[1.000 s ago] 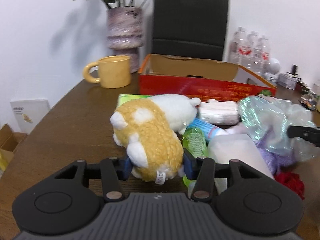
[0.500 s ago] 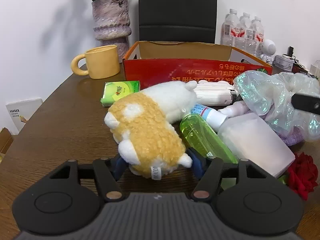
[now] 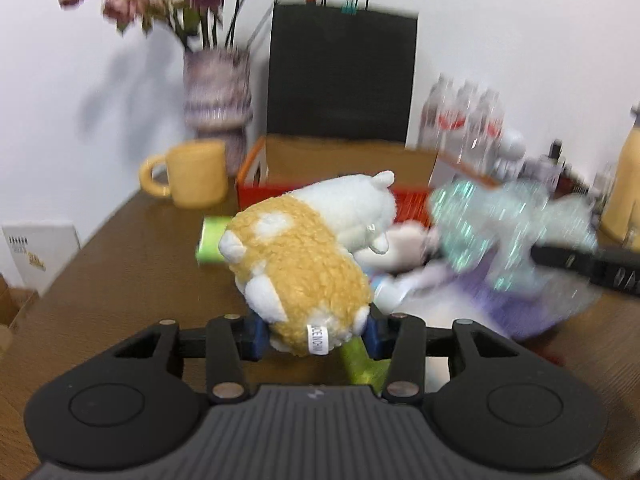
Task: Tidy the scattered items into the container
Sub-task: 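Grasp the plush toy with the left tool while the right tool grasps the plastic bag, then carry the plush toy and plastic bag with both tools over the cardboard box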
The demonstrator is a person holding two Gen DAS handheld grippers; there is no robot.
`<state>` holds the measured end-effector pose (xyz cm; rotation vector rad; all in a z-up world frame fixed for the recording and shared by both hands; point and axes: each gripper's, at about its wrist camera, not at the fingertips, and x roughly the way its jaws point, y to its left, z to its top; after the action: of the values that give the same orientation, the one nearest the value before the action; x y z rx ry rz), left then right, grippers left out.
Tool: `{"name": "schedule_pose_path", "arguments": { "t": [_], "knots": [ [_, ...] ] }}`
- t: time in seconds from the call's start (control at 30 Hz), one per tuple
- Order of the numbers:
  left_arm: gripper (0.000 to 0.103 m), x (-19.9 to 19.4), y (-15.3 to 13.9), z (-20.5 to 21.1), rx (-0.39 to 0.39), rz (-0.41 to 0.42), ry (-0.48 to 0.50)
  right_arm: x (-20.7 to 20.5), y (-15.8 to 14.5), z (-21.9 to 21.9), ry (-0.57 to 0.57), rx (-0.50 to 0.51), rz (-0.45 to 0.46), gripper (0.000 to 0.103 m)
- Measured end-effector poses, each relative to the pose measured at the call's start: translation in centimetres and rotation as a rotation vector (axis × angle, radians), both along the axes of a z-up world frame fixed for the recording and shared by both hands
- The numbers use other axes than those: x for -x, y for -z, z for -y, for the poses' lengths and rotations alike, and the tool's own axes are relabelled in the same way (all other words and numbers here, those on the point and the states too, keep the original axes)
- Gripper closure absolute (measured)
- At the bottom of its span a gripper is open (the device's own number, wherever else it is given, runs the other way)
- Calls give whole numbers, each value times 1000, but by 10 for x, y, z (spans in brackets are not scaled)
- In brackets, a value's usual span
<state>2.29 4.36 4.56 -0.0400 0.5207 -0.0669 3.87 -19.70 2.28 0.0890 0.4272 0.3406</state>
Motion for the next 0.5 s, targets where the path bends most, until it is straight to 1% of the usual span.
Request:
{"name": "schedule_pose_path", "arguments": {
  "t": [0.07,0.1,0.13,0.2,0.3,0.33,0.4,0.43,0.47,0.5],
  "knots": [
    [59,4,-14,3,44,9,27,3,-4,1,-20,-9,0,88],
    [59,5,-19,6,53,5,46,6,-6,2,-30,-17,1,88],
    [59,6,-23,10,52,1,60,9,-9,3,-38,-24,0,88],
    [58,6,-25,21,12,-18,69,14,-13,5,-45,-26,-3,88],
    [57,2,-12,34,-68,-80,55,16,-17,6,-57,-3,-34,88],
    [57,1,-4,36,-73,-110,52,15,-14,6,-66,12,-56,87],
    [55,3,10,36,-64,-143,65,12,-5,5,-89,37,-104,87],
    [54,3,17,36,-59,-159,72,11,0,5,-92,44,-121,82],
    [47,4,22,37,-76,-168,73,10,5,5,-86,57,-138,77],
    [39,4,26,37,-92,-184,69,11,8,5,-64,78,-142,64]
  ]
}}
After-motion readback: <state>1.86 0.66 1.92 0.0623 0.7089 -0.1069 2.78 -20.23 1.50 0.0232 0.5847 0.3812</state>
